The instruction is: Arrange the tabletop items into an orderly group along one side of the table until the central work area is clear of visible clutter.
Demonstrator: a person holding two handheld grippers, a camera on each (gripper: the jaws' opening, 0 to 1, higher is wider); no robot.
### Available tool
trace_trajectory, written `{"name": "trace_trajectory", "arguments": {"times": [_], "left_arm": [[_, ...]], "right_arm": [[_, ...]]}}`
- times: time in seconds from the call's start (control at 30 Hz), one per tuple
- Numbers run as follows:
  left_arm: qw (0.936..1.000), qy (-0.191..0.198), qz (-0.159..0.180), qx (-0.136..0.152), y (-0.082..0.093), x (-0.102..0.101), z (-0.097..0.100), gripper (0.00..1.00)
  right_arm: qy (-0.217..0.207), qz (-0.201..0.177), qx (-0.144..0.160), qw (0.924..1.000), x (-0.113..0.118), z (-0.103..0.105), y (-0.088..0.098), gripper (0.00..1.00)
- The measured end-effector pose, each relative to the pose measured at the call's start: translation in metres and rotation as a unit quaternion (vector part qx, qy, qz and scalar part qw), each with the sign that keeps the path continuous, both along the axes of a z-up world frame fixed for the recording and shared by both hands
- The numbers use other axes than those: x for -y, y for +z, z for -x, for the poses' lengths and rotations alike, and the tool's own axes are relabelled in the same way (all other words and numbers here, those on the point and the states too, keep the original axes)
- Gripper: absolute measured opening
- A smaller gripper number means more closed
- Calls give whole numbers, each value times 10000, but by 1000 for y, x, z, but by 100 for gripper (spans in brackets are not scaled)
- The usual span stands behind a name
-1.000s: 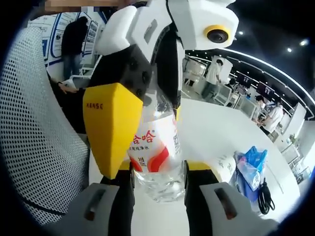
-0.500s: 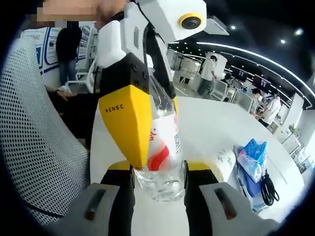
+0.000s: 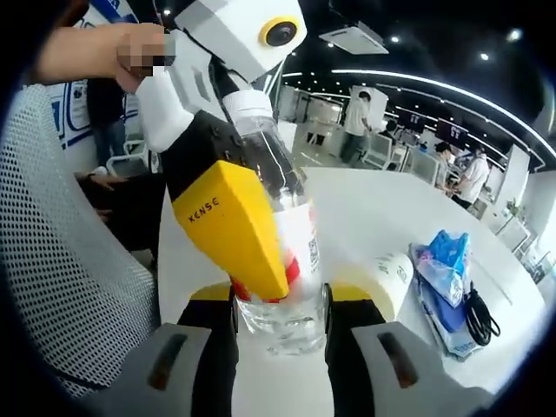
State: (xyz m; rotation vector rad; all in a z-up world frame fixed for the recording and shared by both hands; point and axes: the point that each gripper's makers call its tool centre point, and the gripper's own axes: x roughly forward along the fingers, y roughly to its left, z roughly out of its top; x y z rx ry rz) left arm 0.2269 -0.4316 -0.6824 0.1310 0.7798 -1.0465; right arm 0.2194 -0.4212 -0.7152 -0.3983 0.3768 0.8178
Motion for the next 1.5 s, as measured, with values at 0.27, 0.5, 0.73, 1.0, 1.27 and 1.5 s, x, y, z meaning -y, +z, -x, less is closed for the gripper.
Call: {"name": "trace_trajectory", "arguments": {"times": [0.27, 0.5, 0.73, 1.0, 1.27, 1.5], "left_arm": [[9992, 117, 350, 128, -3, 14, 3, 44], [9980, 65, 412, 469, 0, 26, 2, 44], [9953, -170, 438, 845, 4, 40, 5, 44], [9925, -377, 391, 1096, 5, 49, 8, 44], [9915, -473, 330, 1163, 5, 49, 9, 43], [9904, -537, 261, 1248, 4, 47, 7, 43]], "right_arm": [[-246, -139, -204, 9994, 10, 2, 1, 37], [-441, -205, -416, 9980, 16, 3, -2, 37], [-571, -133, -648, 9962, 22, 5, -5, 37], [-577, -83, -787, 9952, 26, 9, -8, 37], [-475, 98, -986, 9939, 36, 22, 3, 43], [-710, 2, -994, 9925, 51, 29, 24, 63]]}}
